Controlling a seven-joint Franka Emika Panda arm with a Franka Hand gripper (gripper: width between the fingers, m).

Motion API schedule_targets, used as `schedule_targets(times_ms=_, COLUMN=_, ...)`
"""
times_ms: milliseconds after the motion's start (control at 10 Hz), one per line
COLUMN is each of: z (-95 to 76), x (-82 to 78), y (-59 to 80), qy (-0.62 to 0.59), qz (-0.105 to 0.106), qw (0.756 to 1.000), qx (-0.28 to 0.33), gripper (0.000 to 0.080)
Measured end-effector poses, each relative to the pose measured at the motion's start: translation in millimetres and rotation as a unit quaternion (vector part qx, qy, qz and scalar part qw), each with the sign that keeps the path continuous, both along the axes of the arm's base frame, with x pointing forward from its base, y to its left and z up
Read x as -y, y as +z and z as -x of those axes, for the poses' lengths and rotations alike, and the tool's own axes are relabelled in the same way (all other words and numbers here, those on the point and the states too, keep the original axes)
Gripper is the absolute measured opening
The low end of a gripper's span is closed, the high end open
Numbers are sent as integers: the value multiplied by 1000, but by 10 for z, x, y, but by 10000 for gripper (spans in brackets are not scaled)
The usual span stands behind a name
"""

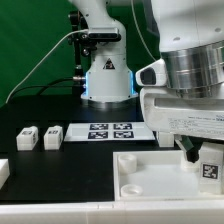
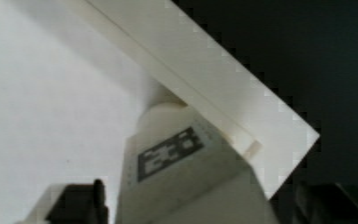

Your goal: Assemble one leg

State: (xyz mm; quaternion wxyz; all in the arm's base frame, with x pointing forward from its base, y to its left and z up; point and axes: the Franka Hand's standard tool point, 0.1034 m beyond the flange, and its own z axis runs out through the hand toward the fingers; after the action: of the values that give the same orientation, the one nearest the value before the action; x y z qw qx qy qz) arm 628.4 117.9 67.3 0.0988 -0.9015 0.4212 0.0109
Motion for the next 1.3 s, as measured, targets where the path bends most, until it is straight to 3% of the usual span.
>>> schedule_targets(times_ms=100, z=0, x=0, y=0, qy=0, qz=0, qw=1000, qx=0, gripper=379)
schedule_targets(times_ms=200, z=1, x=3, y=-1, qy=0, qz=0, qw=1000, qx=0, gripper=295)
schedule_targets(times_ms=600, z=-5, x=24, y=-4, qy=-11, qz=-2, qw=1000, qx=-1, gripper=295)
schedule_targets(times_ms=1100, z=-13, x=55, y=-13, qy=-164, qz=-41, qw=986, qx=-13, gripper=295)
schedule_targets(times_ms=1200, z=-9, x=52, y=-13, qy=-159, qz=-39, qw=986, qx=-8, gripper=295)
schedule_targets(times_ms=1300, z=-7, x=55, y=-18, qy=-147, qz=-37, qw=988, qx=-6, gripper=379)
